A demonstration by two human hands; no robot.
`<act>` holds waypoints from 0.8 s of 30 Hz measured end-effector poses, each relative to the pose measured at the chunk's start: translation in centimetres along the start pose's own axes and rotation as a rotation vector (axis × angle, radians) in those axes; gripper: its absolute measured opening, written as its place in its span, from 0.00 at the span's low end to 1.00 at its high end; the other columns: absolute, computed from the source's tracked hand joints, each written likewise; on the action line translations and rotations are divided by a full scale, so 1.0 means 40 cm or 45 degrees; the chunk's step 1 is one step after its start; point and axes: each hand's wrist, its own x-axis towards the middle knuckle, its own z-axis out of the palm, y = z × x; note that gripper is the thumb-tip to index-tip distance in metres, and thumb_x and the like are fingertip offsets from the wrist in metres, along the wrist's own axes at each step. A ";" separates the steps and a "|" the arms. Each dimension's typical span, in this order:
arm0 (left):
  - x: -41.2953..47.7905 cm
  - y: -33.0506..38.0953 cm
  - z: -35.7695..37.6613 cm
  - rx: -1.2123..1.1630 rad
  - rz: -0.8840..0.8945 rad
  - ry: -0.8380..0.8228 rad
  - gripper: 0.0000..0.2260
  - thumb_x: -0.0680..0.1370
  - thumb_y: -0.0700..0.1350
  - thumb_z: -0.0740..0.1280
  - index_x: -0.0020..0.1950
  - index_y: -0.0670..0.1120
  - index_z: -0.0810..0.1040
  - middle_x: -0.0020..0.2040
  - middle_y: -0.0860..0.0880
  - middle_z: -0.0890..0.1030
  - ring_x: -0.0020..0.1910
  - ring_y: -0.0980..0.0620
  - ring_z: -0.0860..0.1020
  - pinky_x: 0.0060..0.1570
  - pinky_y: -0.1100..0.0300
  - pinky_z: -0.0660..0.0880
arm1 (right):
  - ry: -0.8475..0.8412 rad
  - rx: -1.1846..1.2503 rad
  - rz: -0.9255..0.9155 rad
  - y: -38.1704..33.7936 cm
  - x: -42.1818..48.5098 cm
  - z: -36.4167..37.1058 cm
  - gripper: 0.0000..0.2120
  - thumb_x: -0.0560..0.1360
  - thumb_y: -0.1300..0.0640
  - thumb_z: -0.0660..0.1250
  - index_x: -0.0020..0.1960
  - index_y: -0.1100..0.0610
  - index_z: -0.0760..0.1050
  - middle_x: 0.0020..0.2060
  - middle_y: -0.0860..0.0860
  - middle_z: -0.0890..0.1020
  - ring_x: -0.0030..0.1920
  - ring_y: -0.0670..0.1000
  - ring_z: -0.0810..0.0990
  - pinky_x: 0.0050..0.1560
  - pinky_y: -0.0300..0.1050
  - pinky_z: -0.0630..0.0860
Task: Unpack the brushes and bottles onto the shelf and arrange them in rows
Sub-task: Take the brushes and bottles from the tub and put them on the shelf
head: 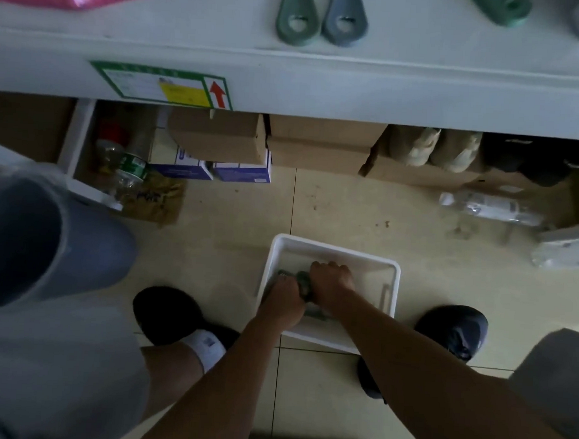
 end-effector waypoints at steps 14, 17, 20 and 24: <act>-0.091 0.036 -0.052 -0.025 -0.018 -0.081 0.13 0.83 0.38 0.61 0.66 0.41 0.76 0.65 0.43 0.78 0.63 0.45 0.77 0.62 0.59 0.72 | -0.068 0.016 -0.148 0.008 -0.117 -0.089 0.21 0.75 0.43 0.69 0.62 0.54 0.74 0.53 0.52 0.81 0.54 0.53 0.81 0.55 0.50 0.78; -0.129 0.054 -0.074 -0.020 -0.004 -0.088 0.14 0.83 0.38 0.60 0.69 0.41 0.74 0.65 0.43 0.78 0.62 0.45 0.77 0.59 0.64 0.70 | 0.031 0.060 -0.167 0.019 -0.155 -0.123 0.24 0.73 0.40 0.69 0.64 0.51 0.73 0.56 0.52 0.81 0.56 0.54 0.80 0.54 0.51 0.77; -0.168 0.055 -0.087 -0.034 0.036 -0.104 0.14 0.82 0.39 0.59 0.67 0.41 0.73 0.63 0.41 0.77 0.59 0.44 0.77 0.62 0.53 0.76 | 0.136 0.127 -0.151 0.033 -0.208 -0.177 0.20 0.74 0.48 0.68 0.64 0.51 0.71 0.56 0.53 0.81 0.56 0.55 0.81 0.52 0.50 0.77; -0.223 0.063 -0.131 -0.023 0.070 -0.081 0.19 0.81 0.39 0.59 0.73 0.41 0.67 0.68 0.40 0.70 0.65 0.43 0.73 0.60 0.55 0.73 | 0.249 0.214 -0.128 0.060 -0.288 -0.256 0.18 0.74 0.51 0.66 0.63 0.53 0.71 0.54 0.54 0.82 0.54 0.57 0.81 0.47 0.47 0.75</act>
